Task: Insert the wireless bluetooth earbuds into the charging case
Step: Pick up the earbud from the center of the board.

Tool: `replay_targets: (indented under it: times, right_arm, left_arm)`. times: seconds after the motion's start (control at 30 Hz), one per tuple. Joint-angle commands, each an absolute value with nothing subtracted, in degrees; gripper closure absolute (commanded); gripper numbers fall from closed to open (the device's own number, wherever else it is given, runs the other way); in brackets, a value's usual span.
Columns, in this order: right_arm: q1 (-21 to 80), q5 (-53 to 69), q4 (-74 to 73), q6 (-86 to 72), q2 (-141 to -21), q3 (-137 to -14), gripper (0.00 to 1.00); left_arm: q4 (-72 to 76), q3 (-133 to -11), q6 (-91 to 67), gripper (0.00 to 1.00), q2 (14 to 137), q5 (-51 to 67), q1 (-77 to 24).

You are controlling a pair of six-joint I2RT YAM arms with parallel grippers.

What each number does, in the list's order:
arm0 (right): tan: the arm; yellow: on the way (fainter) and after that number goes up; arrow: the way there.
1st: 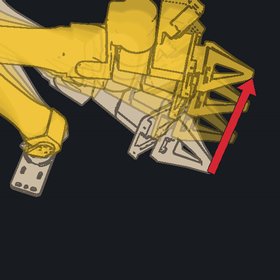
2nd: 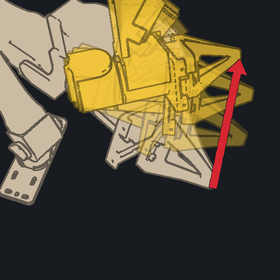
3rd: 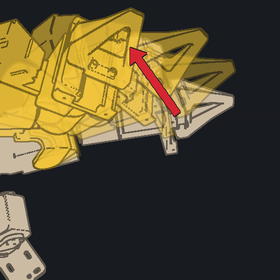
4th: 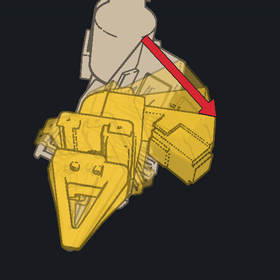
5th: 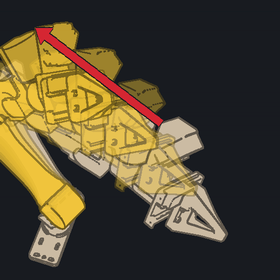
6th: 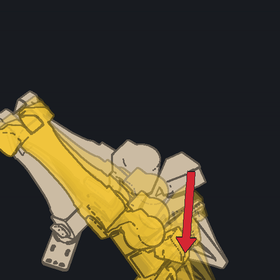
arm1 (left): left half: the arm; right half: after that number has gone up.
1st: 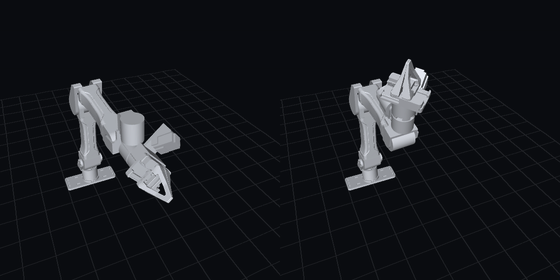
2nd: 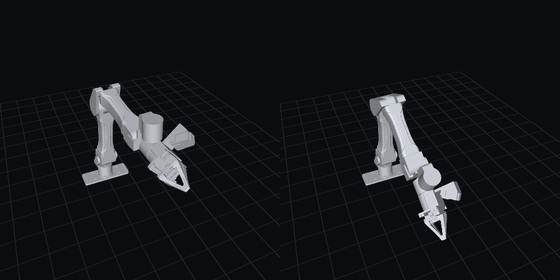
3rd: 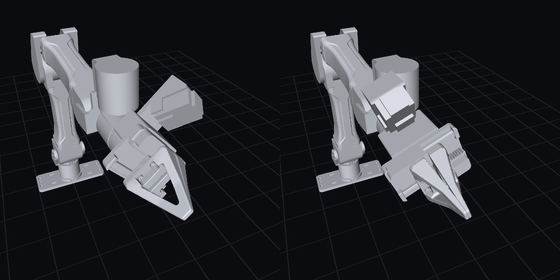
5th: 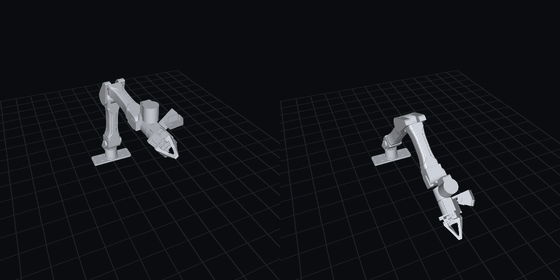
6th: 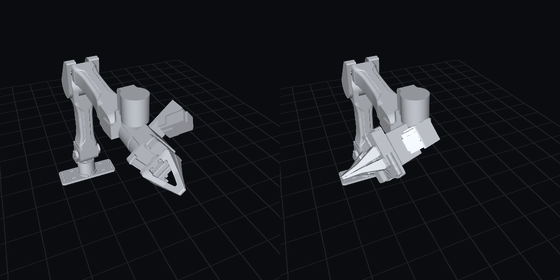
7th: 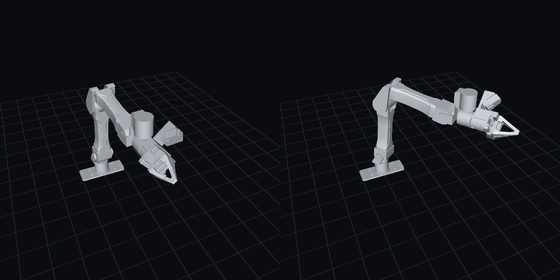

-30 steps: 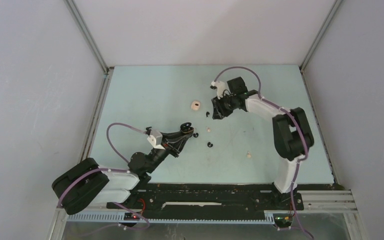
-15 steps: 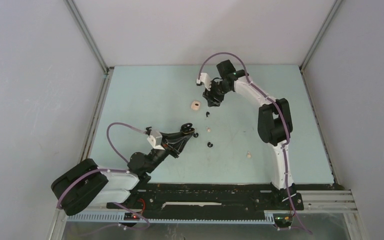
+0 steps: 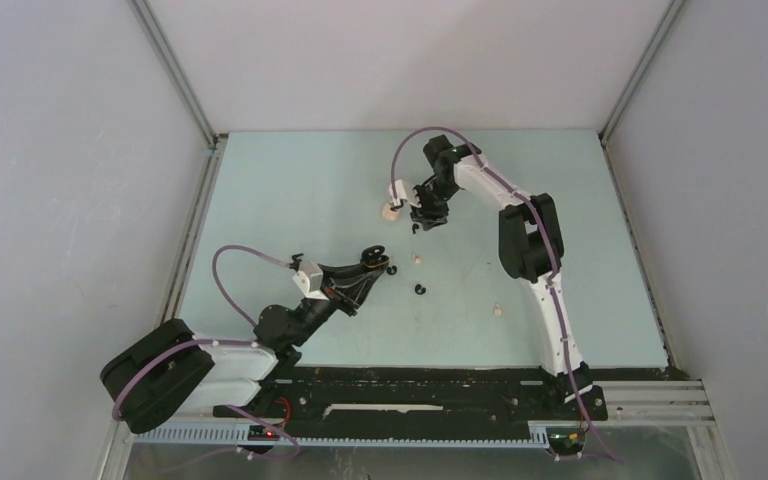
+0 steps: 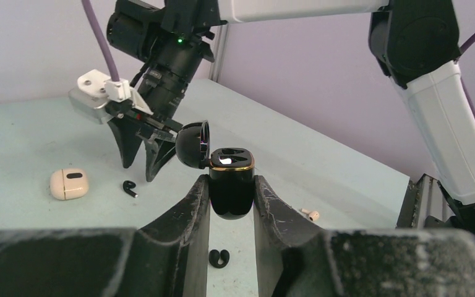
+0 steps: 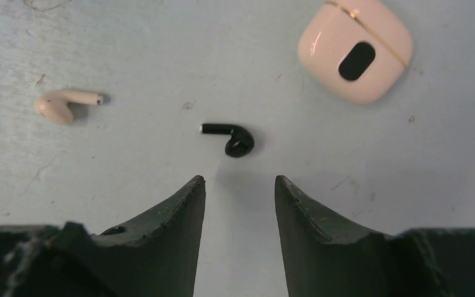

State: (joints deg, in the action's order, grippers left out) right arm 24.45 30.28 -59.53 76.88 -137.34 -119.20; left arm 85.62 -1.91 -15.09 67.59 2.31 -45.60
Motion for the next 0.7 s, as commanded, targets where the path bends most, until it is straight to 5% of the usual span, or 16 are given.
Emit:
replay_targets:
  times: [0.0,0.67]
  right_arm:
    - [25.5,29.7,-62.44,81.13,-140.43,-126.79,0.52]
    - [29.01,24.15,-69.9,85.04,-145.69,-130.43,0.65]
  left_arm:
    - [88.07,-2.0,-15.8,1.0,67.24,3.68,-45.18]
    - [88.0,-2.2,-16.45,1.0,66.93,5.05,-45.0]
